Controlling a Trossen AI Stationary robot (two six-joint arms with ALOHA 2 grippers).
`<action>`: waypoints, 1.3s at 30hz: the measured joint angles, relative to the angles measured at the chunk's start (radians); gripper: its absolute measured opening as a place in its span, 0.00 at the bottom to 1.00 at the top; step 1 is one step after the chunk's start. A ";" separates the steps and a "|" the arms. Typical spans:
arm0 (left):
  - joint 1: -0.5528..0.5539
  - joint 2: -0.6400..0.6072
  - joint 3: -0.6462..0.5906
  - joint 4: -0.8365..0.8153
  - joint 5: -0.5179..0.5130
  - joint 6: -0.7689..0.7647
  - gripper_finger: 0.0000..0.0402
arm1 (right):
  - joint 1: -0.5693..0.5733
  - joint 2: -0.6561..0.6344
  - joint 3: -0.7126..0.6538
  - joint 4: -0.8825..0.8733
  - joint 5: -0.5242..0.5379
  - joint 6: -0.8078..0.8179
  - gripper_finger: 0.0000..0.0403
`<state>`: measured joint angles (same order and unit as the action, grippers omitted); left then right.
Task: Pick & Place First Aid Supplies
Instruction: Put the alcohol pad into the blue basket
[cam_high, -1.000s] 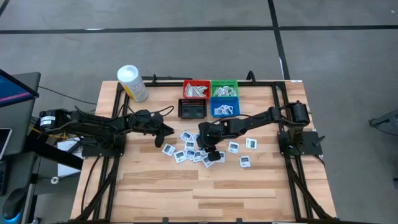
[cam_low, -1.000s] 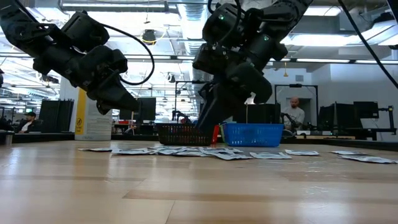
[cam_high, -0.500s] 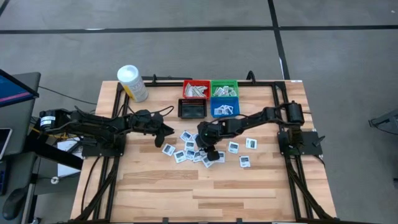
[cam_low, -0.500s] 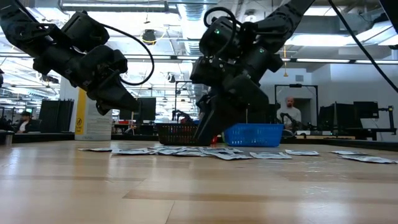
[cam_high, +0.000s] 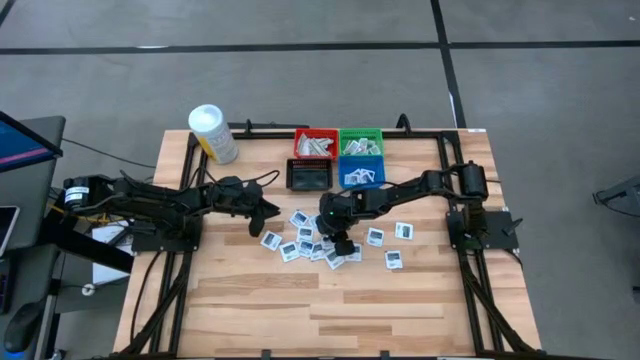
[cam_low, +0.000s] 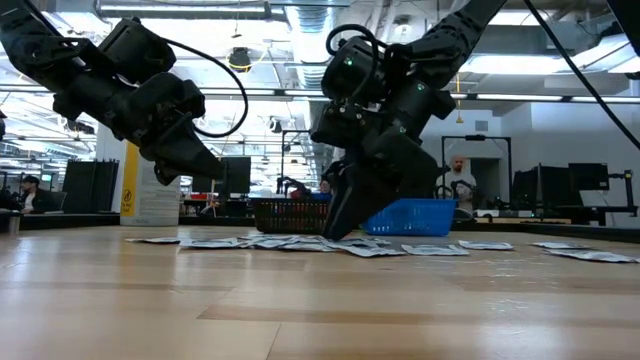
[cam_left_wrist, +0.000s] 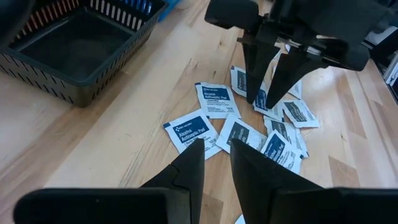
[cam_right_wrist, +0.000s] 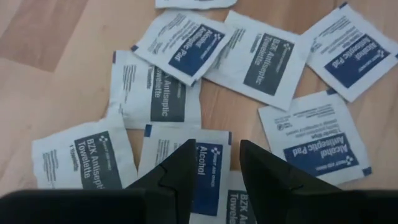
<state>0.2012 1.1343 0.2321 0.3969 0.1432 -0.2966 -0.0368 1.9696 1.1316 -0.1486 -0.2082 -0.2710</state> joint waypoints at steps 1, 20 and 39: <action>0.000 0.000 0.000 0.000 0.000 0.000 0.19 | 0.000 0.002 0.000 -0.003 -0.001 0.000 0.29; 0.000 0.000 0.000 0.000 -0.023 0.000 0.19 | 0.003 0.030 0.002 -0.005 -0.029 -0.017 0.20; 0.000 0.000 0.000 0.000 -0.031 -0.042 0.19 | 0.005 0.011 0.112 -0.149 0.007 -0.085 0.00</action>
<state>0.2012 1.1343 0.2321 0.3969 0.1127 -0.3382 -0.0322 1.9807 1.2435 -0.2980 -0.2013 -0.3565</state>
